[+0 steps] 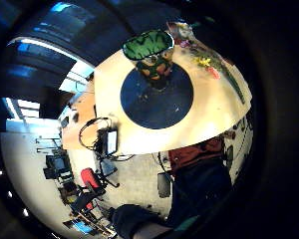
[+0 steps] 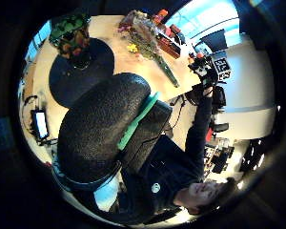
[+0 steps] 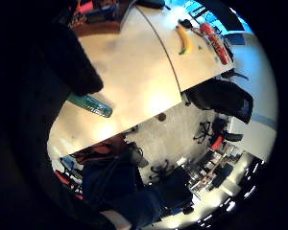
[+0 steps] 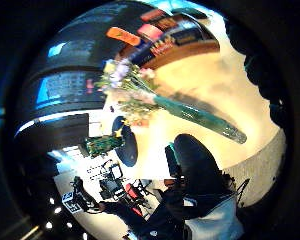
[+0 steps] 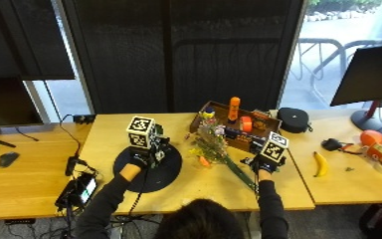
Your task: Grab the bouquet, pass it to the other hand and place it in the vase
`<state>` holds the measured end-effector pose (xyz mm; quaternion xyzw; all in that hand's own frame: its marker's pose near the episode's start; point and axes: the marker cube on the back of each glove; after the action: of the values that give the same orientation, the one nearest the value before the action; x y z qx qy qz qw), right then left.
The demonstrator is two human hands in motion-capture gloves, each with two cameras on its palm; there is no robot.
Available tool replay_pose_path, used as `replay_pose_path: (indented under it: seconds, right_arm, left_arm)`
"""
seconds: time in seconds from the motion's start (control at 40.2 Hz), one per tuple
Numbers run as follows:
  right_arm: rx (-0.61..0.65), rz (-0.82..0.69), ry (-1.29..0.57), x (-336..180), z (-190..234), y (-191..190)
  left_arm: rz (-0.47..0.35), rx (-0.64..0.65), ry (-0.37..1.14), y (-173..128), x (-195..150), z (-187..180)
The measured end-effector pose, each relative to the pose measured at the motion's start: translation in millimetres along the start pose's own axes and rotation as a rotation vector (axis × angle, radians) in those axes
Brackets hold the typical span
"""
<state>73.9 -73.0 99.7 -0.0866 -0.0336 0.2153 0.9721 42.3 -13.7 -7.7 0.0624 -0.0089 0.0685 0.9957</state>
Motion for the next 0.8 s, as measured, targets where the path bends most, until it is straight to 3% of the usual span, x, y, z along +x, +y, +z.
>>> replay_pose_path:
  seconds: [0.124, 0.249, 0.398, 0.671, 0.721, 0.795]
  right_arm:
    - [-0.061, 0.038, -0.007, 11.2, 54.2, -25.1]
    - [-0.086, 0.065, 0.033, 15.6, 88.6, -21.7]
    - [-0.097, 0.131, 0.148, 14.5, 97.5, 13.3]
    - [-0.063, 0.178, 0.258, -5.1, 110.7, 21.9]
    - [-0.018, 0.152, 0.21, -8.7, 116.4, 19.4]
    - [0.161, 0.132, 0.132, -9.6, 120.0, 10.5]
  left_arm:
    - [-0.019, -0.003, 0.003, 1.3, -6.7, -1.0]
    - [-0.032, -0.013, 0.008, 4.8, -12.1, 0.5]
    - [-0.038, -0.014, 0.018, 7.7, -16.9, 1.7]
    - [-0.04, -0.024, 0.035, 6.4, -22.4, 13.6]
    - [-0.04, -0.027, 0.037, 7.7, -23.0, 15.9]
    - [-0.045, -0.046, 0.035, 7.7, -26.0, 22.3]
